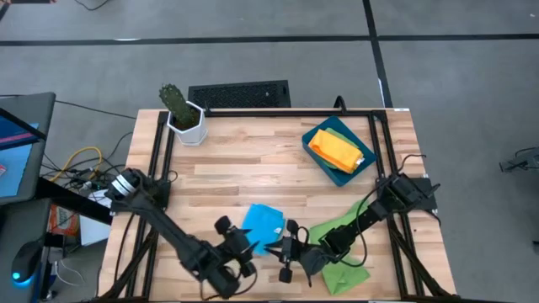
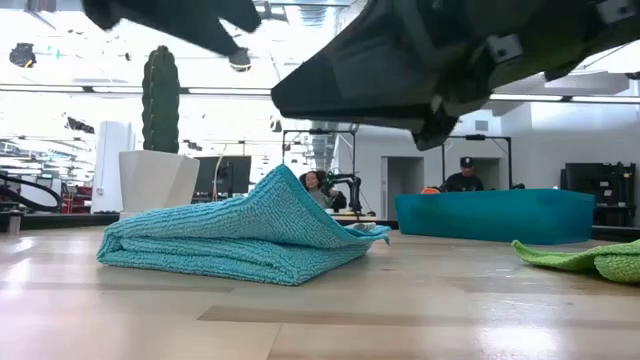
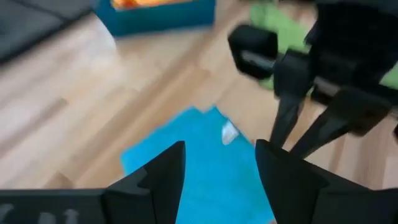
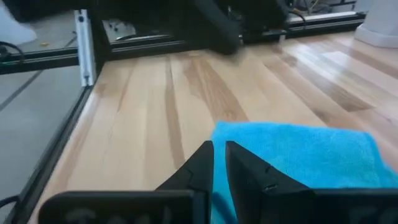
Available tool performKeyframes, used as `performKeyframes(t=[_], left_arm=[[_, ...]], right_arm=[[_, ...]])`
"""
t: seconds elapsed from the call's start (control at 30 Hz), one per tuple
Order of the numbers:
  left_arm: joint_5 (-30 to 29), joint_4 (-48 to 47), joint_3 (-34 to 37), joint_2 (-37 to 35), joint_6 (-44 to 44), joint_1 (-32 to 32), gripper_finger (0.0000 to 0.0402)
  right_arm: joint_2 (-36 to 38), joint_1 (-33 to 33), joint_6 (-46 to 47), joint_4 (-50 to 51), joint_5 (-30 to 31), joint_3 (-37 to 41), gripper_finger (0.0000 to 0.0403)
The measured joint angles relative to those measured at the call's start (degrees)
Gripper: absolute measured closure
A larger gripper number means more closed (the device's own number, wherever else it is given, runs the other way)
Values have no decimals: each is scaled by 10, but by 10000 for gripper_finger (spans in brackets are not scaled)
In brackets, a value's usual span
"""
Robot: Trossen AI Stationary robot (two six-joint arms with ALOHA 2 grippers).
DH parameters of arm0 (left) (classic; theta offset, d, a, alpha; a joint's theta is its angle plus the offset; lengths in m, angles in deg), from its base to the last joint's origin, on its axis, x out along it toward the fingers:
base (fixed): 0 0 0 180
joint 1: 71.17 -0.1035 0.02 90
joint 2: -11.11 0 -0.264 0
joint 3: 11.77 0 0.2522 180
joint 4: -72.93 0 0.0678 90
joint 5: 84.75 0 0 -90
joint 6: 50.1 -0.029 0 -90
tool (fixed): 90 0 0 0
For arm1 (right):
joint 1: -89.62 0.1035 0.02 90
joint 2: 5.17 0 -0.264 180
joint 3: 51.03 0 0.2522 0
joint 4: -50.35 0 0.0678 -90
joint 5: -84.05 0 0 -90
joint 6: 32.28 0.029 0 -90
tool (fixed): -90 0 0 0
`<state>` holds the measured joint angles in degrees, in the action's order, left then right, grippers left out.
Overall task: Fold microfiber towels
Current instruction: Fold the blue microfiber cloth
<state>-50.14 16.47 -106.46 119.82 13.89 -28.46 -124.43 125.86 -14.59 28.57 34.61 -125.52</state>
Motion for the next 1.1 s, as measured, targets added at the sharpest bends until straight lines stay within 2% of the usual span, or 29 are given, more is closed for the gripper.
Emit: performKeyframes(t=[0.07,0.13,0.27,0.4,0.5,0.67,0.77,0.9,0.97,1.03,1.1], left_arm=[[-43,-23,3,3,35,13,219],[-58,-24,18,13,68,19,227],[-48,7,75,33,130,17,243],[-49,53,114,39,146,17,256],[-42,78,139,39,144,14,262],[-16,98,165,39,144,7,268],[-38,96,153,36,152,16,271],[-96,99,121,34,129,40,278],[-104,110,120,38,120,44,283],[-90,115,133,38,122,42,288],[-87,128,148,39,123,38,293]], right_arm=[[0,-5,-1,-5,-3,0,336],[0,-11,1,-3,-25,0,336],[-20,-17,22,-5,-68,-2,336],[-72,-15,32,-35,-92,-12,337],[-106,-14,57,-36,-89,-15,337],[-97,-14,54,-29,-92,-15,337],[-63,-7,9,-18,-63,-14,337],[-21,-5,-75,1,28,-16,337],[-17,-15,-103,20,62,-14,338],[-16,-36,-101,24,67,-4,338],[-25,-58,-74,21,35,2,338]])
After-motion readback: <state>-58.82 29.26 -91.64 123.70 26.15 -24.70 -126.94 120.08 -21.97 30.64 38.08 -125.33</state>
